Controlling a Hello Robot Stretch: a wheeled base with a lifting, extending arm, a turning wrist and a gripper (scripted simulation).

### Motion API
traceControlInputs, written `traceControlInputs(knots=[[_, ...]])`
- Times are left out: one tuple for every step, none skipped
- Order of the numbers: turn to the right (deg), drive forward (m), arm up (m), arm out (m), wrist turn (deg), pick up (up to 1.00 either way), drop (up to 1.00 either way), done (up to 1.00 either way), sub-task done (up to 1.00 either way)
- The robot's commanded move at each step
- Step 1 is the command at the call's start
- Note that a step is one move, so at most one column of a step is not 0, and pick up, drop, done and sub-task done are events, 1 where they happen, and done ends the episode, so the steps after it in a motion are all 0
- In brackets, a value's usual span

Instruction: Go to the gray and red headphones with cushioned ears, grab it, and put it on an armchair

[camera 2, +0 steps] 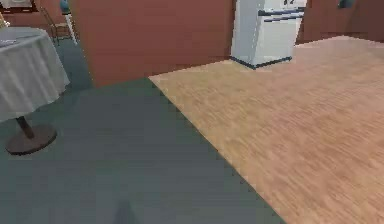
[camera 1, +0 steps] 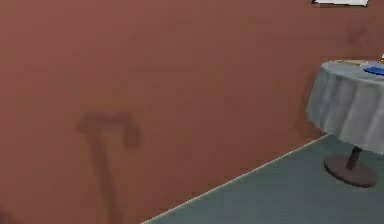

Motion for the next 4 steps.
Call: traceControlInputs(knots=[[-45.0, 0.00, 0.00, 0.00, 0.0, 0.00, 0.00, 0.00, 0.00], [-45.0, 0.00, 0.00, 0.00, 0.0, 0.00, 0.00, 0.00, 0.00], [-45.0, 0.00, 0.00, 0.00, 0.0, 0.00, 0.00, 0.00, 0.00], [-39.0, 0.00, 0.00, 0.00, 0.0, 0.00, 0.00, 0.00, 0.00]])
